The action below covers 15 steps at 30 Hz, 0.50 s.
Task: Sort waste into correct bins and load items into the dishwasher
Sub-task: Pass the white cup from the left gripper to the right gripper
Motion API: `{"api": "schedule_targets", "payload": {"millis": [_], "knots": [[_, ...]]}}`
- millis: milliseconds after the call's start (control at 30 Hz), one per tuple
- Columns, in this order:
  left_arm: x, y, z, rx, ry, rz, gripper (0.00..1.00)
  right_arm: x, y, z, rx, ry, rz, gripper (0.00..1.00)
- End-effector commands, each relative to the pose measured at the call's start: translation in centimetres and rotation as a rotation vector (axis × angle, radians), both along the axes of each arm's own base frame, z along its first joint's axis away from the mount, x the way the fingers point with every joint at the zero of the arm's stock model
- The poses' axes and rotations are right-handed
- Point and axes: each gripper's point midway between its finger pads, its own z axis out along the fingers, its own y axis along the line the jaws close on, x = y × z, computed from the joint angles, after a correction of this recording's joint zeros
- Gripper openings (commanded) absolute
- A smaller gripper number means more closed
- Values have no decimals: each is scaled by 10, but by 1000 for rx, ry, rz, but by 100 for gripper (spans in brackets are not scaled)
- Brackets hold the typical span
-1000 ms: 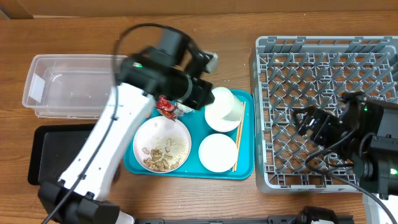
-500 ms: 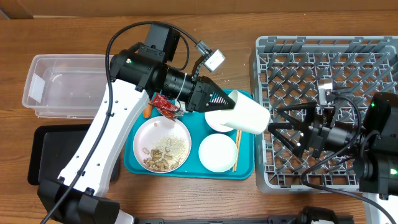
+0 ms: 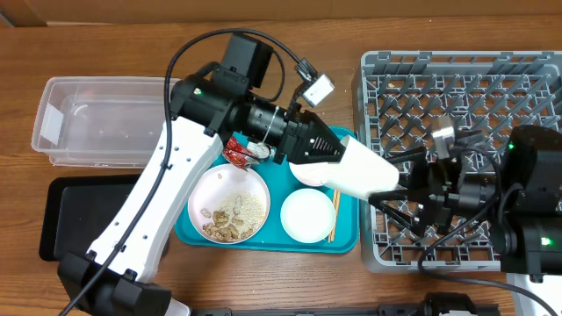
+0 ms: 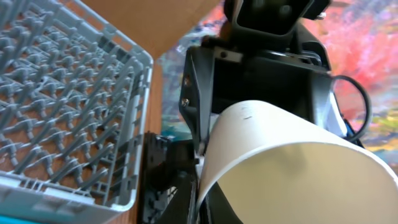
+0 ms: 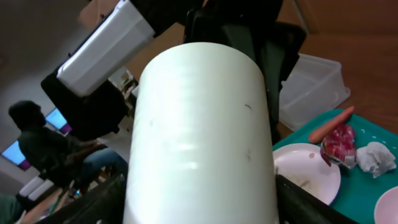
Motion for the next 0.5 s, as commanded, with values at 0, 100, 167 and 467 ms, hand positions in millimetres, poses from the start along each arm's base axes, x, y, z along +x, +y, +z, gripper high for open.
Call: {"api": "schedule_targets", "payload": {"millis": [0,100,167,467], "knots": [[1,-3,0,-2,-45,-3,4,-16,7,15,30,-48,79,66],[2,-3,0,-2,-46,-2,41,-8,5,9,-2,-43,29,62],[2,-3,0,-2,-46,-2,74,0,3,5,-30,-29,-19,61],[33,18,-13,92,-5,135,100,35,-25,-22,-175,111,-358,61]]}}
